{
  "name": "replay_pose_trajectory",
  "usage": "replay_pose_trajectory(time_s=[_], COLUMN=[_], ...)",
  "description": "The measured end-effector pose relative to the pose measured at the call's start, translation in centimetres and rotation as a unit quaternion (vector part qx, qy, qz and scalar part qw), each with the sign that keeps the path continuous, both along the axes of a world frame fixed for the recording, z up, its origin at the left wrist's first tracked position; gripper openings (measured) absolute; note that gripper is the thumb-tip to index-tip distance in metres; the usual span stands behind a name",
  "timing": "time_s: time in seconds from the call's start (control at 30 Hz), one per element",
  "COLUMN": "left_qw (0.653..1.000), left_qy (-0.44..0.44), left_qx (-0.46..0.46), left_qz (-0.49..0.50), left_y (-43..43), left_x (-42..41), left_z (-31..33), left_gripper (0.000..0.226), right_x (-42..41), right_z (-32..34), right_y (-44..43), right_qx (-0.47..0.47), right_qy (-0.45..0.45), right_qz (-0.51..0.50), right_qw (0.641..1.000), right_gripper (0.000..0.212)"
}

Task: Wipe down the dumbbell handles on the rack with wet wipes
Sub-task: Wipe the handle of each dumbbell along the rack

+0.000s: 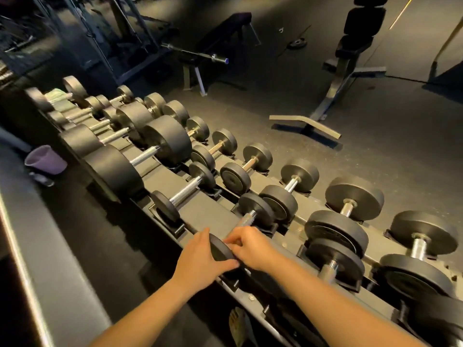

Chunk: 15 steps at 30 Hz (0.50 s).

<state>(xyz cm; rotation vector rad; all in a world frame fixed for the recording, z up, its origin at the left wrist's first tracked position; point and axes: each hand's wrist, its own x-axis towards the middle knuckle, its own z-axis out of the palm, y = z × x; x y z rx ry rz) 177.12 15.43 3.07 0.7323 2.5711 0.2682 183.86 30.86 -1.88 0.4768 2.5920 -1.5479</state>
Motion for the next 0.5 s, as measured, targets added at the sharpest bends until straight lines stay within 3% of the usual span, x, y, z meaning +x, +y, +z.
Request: replay_pose_trajectory(time_s=[0.1, 0.2, 0.3, 0.37, 0.43, 0.5], left_qw=[1.000, 0.999, 0.999, 0.999, 0.999, 0.998], left_qy=[0.015, 0.019, 0.018, 0.016, 0.017, 0.013], left_qx=[0.021, 0.033, 0.035, 0.038, 0.048, 0.062], left_qz=[0.003, -0.001, -0.008, -0.006, 0.001, 0.008], left_y=[-0.4, -0.6, -0.8, -0.9, -0.9, -0.9], left_x=[-0.3, -0.6, -0.8, -0.8, -0.7, -0.5], left_z=[-1.1, -1.6, -1.7, -1.8, -1.9, -2.1], left_gripper=[0.128, 0.128, 0.128, 0.127, 0.126, 0.125], right_x=[-0.2, -0.3, -1.4, -2.0, -2.4, -2.4], right_z=[-1.5, -1.8, -1.7, -1.6, -1.0, -0.6], right_y=[0.2, 1.1, 3.3, 3.5, 1.9, 0.6], right_qx=[0.076, 0.215, 0.292, 0.257, 0.181, 0.151], right_qy=[0.031, 0.081, 0.045, 0.021, 0.027, 0.023], right_qz=[0.076, 0.125, 0.008, -0.032, 0.064, 0.187], right_qw=[0.994, 0.965, 0.955, 0.966, 0.981, 0.971], right_gripper=[0.021, 0.022, 0.019, 0.018, 0.017, 0.019])
